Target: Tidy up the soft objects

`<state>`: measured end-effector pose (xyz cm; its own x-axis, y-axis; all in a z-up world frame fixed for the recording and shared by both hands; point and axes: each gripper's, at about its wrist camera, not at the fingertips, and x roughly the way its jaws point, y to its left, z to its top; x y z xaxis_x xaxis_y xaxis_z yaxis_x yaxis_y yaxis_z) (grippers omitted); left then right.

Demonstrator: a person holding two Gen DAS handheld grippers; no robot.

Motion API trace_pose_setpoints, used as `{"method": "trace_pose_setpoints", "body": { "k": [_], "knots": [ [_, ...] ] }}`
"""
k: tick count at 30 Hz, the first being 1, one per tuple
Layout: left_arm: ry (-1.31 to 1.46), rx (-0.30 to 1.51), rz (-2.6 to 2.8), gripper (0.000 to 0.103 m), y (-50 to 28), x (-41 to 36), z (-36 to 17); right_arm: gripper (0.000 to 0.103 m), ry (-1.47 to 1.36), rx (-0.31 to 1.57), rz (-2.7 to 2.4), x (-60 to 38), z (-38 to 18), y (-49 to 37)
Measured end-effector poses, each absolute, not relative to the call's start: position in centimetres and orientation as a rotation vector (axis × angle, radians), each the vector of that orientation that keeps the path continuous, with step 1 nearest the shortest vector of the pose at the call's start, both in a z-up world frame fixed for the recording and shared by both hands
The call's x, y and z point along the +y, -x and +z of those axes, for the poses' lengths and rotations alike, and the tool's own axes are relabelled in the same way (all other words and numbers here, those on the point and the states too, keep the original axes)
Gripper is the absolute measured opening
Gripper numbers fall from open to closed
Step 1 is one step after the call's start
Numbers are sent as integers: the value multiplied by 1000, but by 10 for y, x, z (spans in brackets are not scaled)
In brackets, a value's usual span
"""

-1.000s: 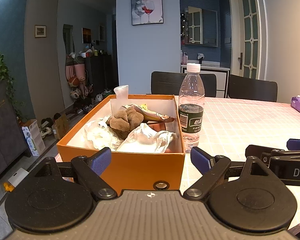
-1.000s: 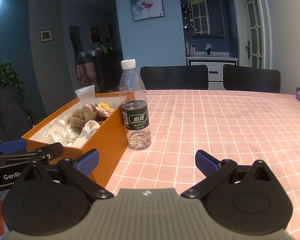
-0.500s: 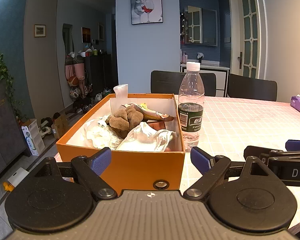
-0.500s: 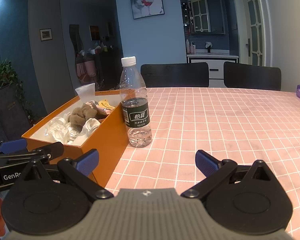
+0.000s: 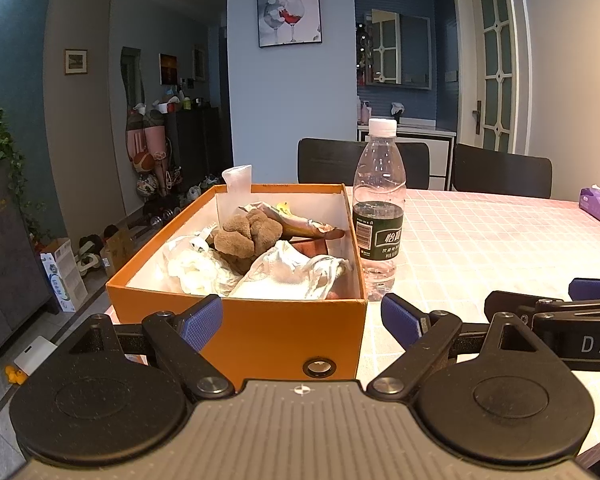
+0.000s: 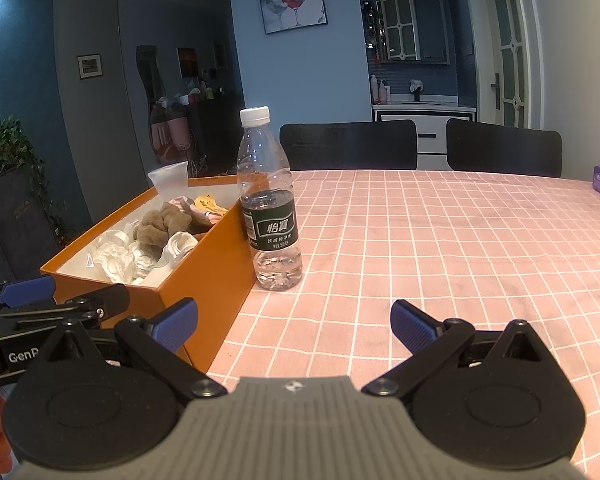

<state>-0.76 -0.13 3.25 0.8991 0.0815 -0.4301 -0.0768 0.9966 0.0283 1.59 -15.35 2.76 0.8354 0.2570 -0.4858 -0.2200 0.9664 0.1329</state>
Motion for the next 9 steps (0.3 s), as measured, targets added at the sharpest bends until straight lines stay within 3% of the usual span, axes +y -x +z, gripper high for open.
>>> {"method": "trace_pose_setpoints", "body": {
  "k": [9],
  "knots": [
    [-1,455,75,103,5,2,31,100,-71,537,247,-152,25,-19]
  ]
}}
